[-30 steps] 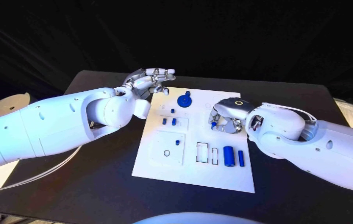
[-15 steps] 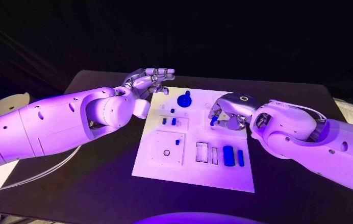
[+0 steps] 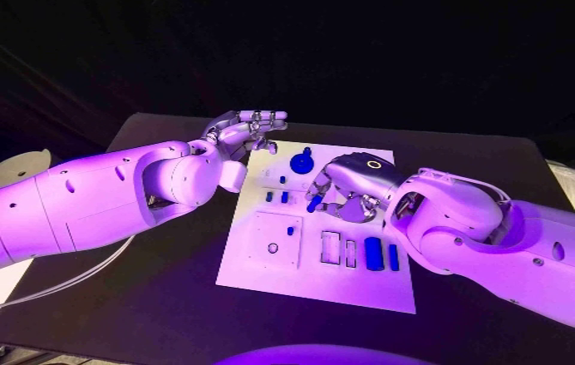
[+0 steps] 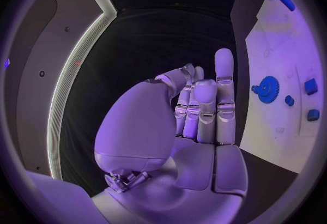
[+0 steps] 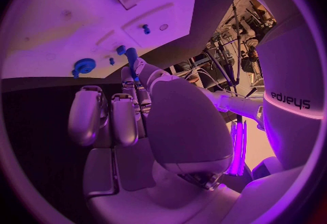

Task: Assemble the parts on the task board

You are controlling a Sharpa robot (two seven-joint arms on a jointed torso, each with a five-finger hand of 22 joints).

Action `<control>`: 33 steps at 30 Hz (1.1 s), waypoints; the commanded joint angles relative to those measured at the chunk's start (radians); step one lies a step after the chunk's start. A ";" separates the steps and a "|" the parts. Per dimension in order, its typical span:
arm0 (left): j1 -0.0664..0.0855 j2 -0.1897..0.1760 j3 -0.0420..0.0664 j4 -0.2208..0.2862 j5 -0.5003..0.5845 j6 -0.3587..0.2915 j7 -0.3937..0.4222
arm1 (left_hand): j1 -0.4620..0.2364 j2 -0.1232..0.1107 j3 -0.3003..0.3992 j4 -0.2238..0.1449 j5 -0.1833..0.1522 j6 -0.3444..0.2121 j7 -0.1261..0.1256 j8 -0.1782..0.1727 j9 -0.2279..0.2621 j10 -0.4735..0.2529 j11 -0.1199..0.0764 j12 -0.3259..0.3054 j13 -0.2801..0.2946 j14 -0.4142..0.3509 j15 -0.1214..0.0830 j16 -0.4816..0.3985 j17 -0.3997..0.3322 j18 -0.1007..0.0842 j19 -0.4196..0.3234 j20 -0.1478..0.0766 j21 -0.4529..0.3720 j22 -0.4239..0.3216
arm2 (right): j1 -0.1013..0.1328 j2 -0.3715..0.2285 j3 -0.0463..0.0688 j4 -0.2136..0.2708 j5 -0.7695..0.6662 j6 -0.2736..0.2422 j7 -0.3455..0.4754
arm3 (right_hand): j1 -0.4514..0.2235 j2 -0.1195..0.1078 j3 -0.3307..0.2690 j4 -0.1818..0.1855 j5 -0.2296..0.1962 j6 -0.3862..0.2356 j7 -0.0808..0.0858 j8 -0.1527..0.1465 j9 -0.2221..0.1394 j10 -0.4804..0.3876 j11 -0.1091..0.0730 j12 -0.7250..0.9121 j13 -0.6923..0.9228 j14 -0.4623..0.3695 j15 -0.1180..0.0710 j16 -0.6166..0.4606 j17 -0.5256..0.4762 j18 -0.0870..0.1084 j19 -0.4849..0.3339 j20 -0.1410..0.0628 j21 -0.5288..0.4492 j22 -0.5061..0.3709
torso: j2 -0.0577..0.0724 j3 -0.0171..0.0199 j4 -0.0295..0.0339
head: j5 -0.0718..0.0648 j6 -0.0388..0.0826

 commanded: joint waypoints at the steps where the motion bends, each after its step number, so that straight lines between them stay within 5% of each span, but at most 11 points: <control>1: 0.001 0.004 0.001 0.001 -0.004 0.021 0.002 | -0.007 0.007 -0.003 -0.001 -0.002 -0.008 0.003 0.005 -0.001 -0.005 -0.001 0.006 0.001 -0.009 -0.001 -0.006 -0.001 0.010 -0.006 0.002 -0.003 -0.001 | -0.013 0.026 -0.001 0.011 0.009 -0.017 0.023 | -0.008 0.000 0.012 -0.004 0.006 0.004 0.006 -0.004 0.001 0.036 -0.030 -0.005 0.004 0.048 -0.004 0.003 -0.001 -0.006 0.006 0.000 0.002 -0.003 | 0.001 -0.0003 0.0003 | 0.003 -0.003; 16: 0.001 0.006 0.001 0.002 -0.004 0.024 0.002 | -0.008 0.007 -0.004 -0.002 -0.002 -0.009 0.003 0.005 -0.001 -0.006 -0.001 0.006 0.001 -0.010 -0.001 -0.006 -0.001 0.010 -0.006 0.002 -0.003 -0.002 | -0.104 0.165 -0.011 -0.092 0.011 0.011 0.067 | -0.016 -0.007 0.028 -0.018 0.013 0.000 0.011 -0.006 0.001 0.033 -0.027 -0.010 0.004 0.048 -0.001 0.004 -0.001 -0.005 0.004 0.002 0.000 -0.005 | 0.001 0.0000 -0.0005 | 0.018 -0.013; 33: 0.001 0.007 0.001 -0.001 -0.004 0.029 -0.011 | -0.009 0.007 -0.005 -0.002 -0.002 -0.010 0.003 0.005 -0.001 -0.008 -0.001 0.007 0.001 -0.010 0.000 -0.006 -0.003 0.010 -0.007 0.002 -0.004 -0.002 | -0.129 0.216 -0.022 -0.167 0.009 0.025 0.082 | -0.026 -0.012 0.035 -0.024 0.018 -0.002 0.014 -0.006 0.001 0.031 -0.024 -0.011 0.004 0.048 0.001 0.005 0.000 -0.006 0.004 0.003 0.000 -0.005 | 0.002 0.0007 -0.0012 | 0.024 -0.018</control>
